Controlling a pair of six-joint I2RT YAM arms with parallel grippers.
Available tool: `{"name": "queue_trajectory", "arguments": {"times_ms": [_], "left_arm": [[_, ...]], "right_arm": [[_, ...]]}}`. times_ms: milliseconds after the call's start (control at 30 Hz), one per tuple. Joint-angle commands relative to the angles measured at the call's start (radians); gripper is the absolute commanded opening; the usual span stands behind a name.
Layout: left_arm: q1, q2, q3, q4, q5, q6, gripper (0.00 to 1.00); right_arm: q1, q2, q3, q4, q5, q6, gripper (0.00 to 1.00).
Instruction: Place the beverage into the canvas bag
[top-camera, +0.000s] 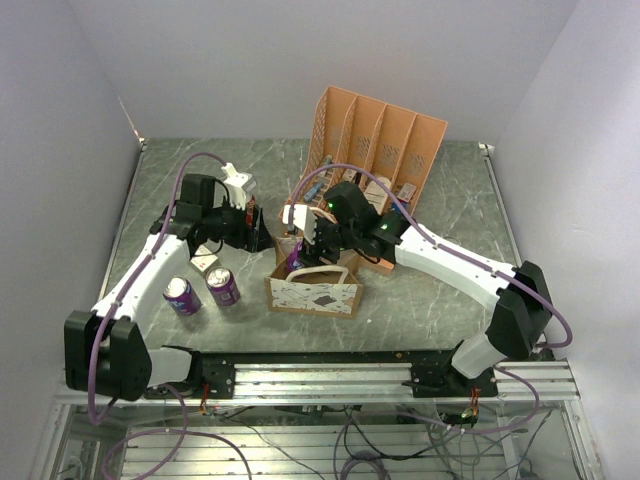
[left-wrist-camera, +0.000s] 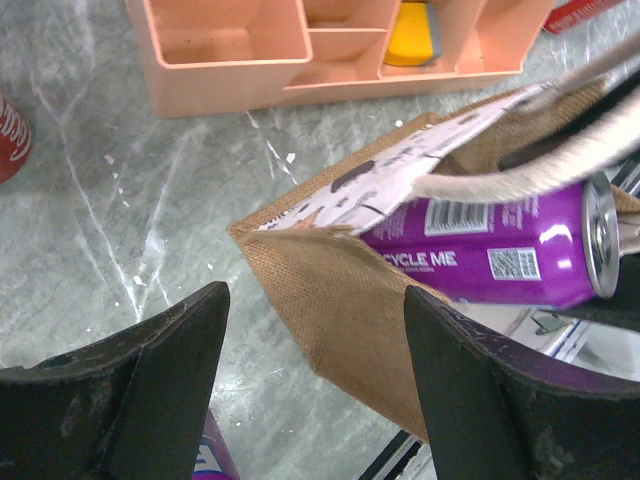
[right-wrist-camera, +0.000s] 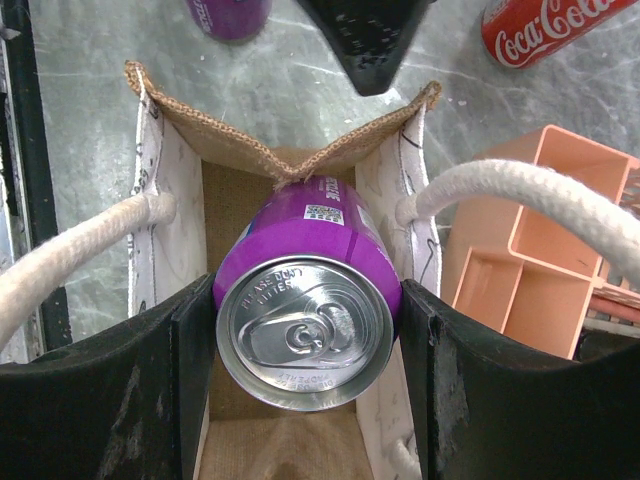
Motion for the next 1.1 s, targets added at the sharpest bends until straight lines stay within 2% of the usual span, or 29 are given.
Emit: {"name": "queue_trajectory", "arguments": {"times_ms": [0, 333, 667, 867, 1067], "left_arm": [[0.012, 0.05, 0.046, 0.056, 0.125, -0.065, 0.79], [0.007, 0.179, 0.061, 0.104, 0.253, -0.107, 0.76], [-0.008, 0.216, 0.043, 0.134, 0.339, -0.111, 0.75], [-0.013, 0.224, 0.034, 0.142, 0.352, -0.117, 0.77], [-0.017, 0.232, 0.023, 0.15, 0.356, -0.122, 0.78]], "right_arm": [[0.014, 0.002, 0.049, 0.093, 0.021, -0.011, 0.0], [0.018, 0.08, 0.094, 0.088, 0.022, -0.039, 0.0], [0.024, 0.15, 0.124, 0.12, 0.05, -0.009, 0.0], [0.033, 0.199, 0.158, 0.123, 0.095, 0.016, 0.03], [0.043, 0.232, 0.148, 0.141, 0.133, 0.066, 0.1]]}}
